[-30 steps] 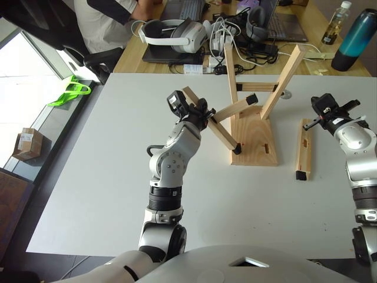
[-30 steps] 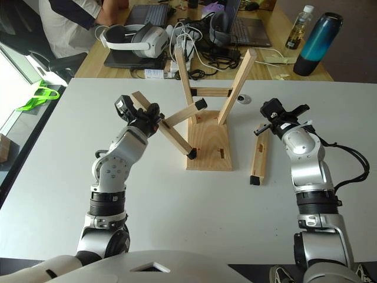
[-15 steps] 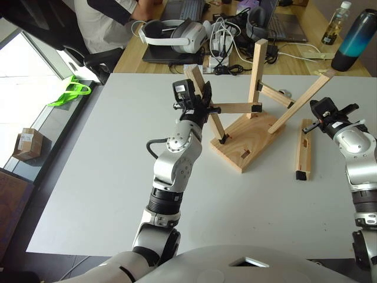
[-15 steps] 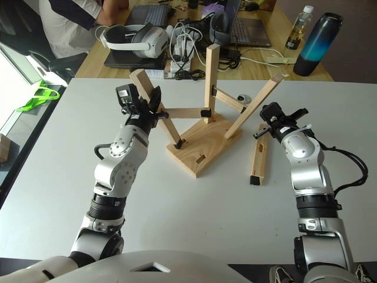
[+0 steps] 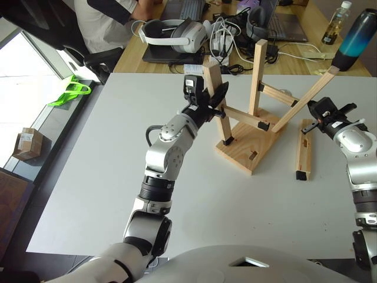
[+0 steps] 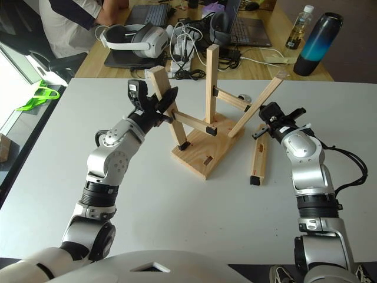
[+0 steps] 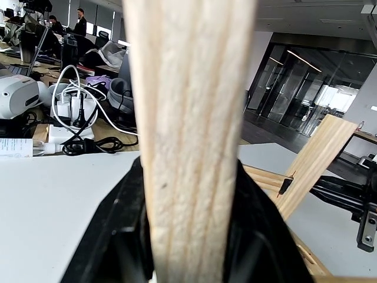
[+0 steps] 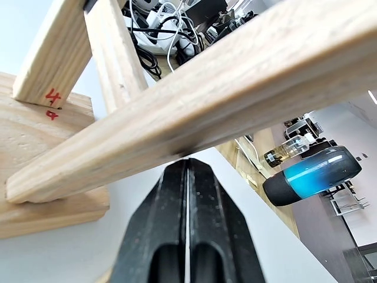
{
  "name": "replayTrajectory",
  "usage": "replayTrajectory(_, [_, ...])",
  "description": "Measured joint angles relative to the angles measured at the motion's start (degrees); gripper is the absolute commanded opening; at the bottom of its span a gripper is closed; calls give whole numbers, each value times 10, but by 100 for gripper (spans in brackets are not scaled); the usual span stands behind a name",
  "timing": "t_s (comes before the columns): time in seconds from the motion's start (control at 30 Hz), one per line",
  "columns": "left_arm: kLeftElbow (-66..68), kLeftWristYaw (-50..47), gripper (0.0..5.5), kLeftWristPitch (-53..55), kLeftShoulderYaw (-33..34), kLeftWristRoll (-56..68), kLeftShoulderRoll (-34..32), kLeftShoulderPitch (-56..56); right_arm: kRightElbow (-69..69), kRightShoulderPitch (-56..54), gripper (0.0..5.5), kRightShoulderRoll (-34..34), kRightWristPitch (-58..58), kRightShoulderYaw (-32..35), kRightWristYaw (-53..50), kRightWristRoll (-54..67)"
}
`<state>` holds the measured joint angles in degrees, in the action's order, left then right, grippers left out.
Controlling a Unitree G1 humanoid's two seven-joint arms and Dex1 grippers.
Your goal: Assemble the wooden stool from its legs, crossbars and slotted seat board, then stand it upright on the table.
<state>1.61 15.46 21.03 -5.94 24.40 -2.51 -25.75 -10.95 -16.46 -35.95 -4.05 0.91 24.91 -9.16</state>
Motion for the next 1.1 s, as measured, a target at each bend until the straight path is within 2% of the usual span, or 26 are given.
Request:
replayTrajectory(0.37, [80,45,100,-81,-25,-72,21,-21,13,-1,0,1,-3,0,9,9])
replayTrajectory(0.57, [118,-68,100,-142,-17,-140,72,-21,18,-17,0,1,-5,5,8,16])
replayTrajectory(0.73, [222,-122,100,-233,3,-167,115,-56,16,-39,0,2,-12,7,8,27])
replayTrajectory(0.9, [278,-160,100,-293,2,-189,113,-63,9,-44,0,2,-14,9,8,32])
replayTrajectory(0.93, [280,-165,141,-307,-3,-199,113,-63,4,-46,0,2,-14,9,8,32])
replayTrajectory(1.1, [256,-185,224,-359,-26,-256,113,-61,-11,-49,0,4,-2,8,6,31])
